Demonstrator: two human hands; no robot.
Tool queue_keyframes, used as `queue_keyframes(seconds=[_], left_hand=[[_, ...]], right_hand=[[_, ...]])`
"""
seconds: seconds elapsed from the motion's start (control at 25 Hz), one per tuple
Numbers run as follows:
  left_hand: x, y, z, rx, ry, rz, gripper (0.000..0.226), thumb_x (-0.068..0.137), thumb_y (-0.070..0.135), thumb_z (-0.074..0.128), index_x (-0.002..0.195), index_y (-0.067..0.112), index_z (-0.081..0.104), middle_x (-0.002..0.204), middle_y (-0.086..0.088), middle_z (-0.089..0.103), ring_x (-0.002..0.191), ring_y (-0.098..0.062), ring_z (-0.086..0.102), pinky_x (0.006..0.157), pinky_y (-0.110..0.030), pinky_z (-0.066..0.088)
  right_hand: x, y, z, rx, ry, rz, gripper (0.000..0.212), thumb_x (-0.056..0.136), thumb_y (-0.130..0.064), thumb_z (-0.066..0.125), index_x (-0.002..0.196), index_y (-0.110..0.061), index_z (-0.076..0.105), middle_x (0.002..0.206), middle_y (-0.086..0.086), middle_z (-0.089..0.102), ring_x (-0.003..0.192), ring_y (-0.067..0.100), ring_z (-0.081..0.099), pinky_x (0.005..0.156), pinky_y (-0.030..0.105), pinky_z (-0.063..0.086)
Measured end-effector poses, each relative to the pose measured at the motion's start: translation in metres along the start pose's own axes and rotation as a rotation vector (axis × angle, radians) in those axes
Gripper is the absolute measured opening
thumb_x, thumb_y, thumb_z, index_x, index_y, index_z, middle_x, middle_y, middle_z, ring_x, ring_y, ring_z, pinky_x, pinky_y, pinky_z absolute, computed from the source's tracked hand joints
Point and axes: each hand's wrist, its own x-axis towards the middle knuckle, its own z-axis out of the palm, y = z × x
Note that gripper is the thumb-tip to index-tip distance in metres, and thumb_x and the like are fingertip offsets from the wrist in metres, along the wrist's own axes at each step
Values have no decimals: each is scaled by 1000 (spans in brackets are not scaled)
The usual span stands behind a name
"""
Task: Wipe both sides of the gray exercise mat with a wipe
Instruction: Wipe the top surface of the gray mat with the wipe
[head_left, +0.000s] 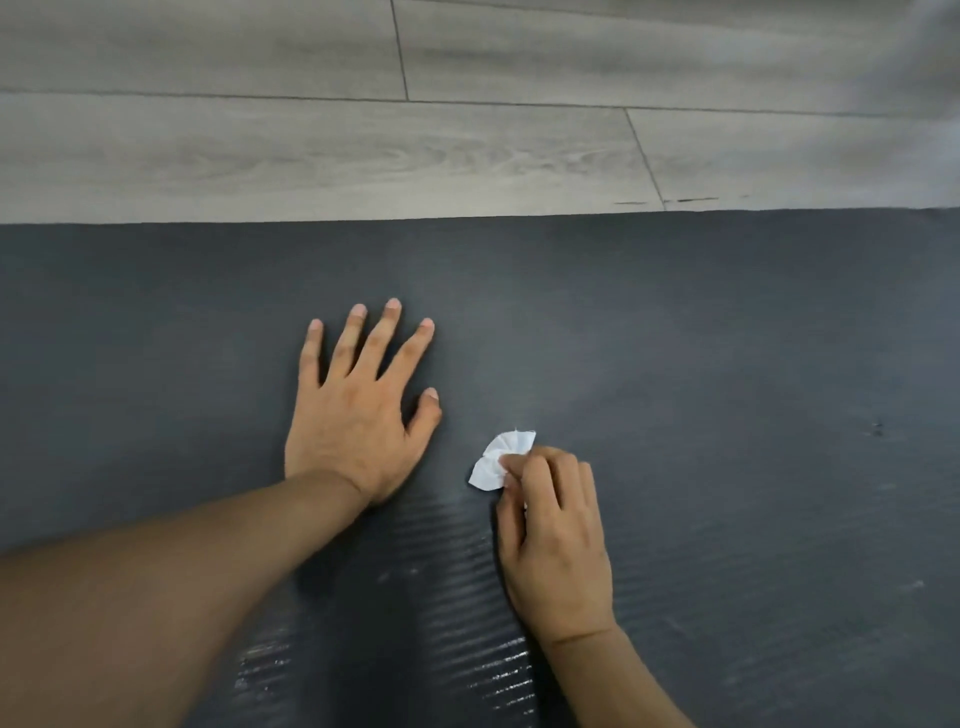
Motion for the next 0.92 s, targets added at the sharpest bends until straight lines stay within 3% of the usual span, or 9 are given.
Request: queue_keyframes(seconds=[0.28, 0.36, 0.52, 0.68, 0.72, 0.84, 0.92], left_hand=[[8, 1, -2, 56, -35, 20, 66, 98, 52, 23, 161, 32, 24, 168, -1, 22, 155, -30, 19, 123, -59, 13], [9, 1, -3, 58, -47, 22, 66, 99, 53, 23, 161, 32, 23, 169, -1, 21, 156, -29, 18, 123, -59, 13], [10, 3, -1, 64, -35, 16, 65, 100, 53, 23, 161, 33, 21, 169, 0, 20, 156, -29, 17, 123, -59, 13], [10, 3, 0, 75, -2, 17, 64, 100, 51, 25, 161, 32, 25, 168, 0, 23, 155, -29, 20, 123, -58, 15], [11, 3, 0, 74, 1, 18, 64, 99, 51, 26, 160, 32, 26, 168, 0, 24, 155, -29, 21, 123, -58, 16], [12, 3, 1, 73, 4, 17, 63, 100, 50, 28, 160, 32, 27, 168, 0, 23, 155, -28, 20, 122, -59, 17], [13, 3, 2, 76, 2, 22, 63, 100, 50, 27, 160, 32, 27, 168, 0, 22, 156, -28, 19, 122, -59, 17]], right_hand=[[10, 0, -7, 110, -26, 34, 16, 91, -6, 61, 104, -14, 66, 102, -2, 58, 89, 14, 50, 81, 29, 46], [47, 8, -18, 136, 21, 16, 15, 92, -6, 61, 104, -13, 67, 99, -2, 60, 89, 17, 52, 83, 25, 43], [182, 55, -18, 8, 275, 24, 20, 94, -10, 55, 107, -15, 69, 102, 0, 64, 95, 21, 52, 85, 15, 34], [236, 81, 19, -52, 226, 223, 33, 90, -1, 46, 112, -9, 69, 112, 8, 65, 101, 29, 52, 87, 25, 41], [233, 67, 36, -32, 180, 132, 34, 87, 3, 46, 110, -8, 70, 111, 9, 66, 98, 31, 54, 85, 28, 42], [223, 5, 71, 105, -63, -374, 36, 79, 2, 52, 107, -9, 72, 107, 7, 69, 95, 31, 57, 84, 35, 48], [227, 5, 69, 84, -145, -493, 37, 79, 0, 53, 110, -11, 71, 108, 4, 68, 97, 30, 57, 83, 40, 51]])
